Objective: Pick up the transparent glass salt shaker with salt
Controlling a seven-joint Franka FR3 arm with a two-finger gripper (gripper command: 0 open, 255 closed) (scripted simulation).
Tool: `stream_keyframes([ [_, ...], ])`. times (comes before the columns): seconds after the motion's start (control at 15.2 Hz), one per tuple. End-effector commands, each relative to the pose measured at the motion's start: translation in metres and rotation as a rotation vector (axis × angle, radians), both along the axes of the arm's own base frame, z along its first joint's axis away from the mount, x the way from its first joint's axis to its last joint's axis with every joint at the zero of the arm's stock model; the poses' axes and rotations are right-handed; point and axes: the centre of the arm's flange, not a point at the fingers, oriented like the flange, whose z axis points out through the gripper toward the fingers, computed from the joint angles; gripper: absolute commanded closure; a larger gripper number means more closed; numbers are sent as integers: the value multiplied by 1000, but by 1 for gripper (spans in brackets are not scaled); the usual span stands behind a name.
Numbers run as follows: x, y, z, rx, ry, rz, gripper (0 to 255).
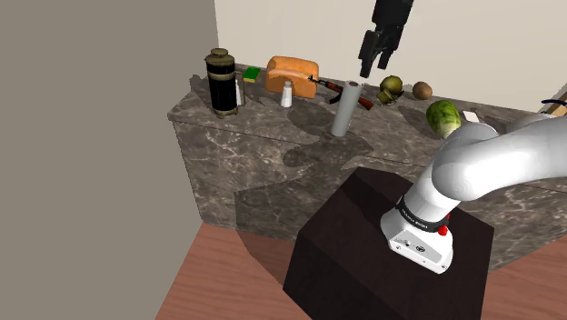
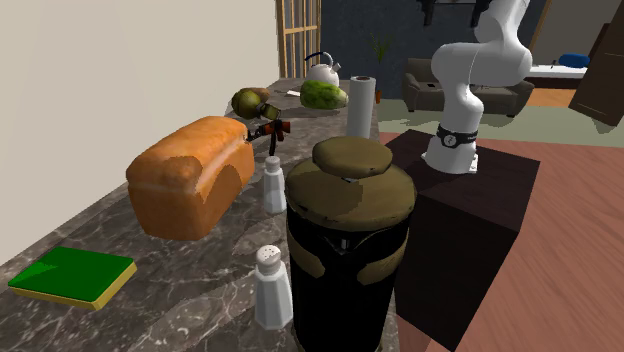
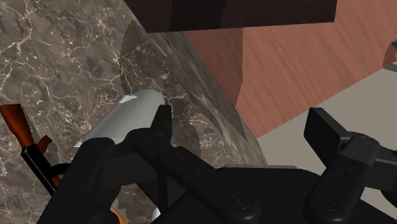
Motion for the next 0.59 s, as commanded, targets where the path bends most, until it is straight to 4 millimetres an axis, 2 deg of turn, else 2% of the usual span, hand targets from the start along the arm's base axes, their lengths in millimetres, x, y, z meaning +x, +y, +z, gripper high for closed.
stream_keyframes([
  [0.0, 0, 0, 0, 0, 0, 0, 0],
  [0.53, 68, -40, -58, -1, -65, 50, 0],
])
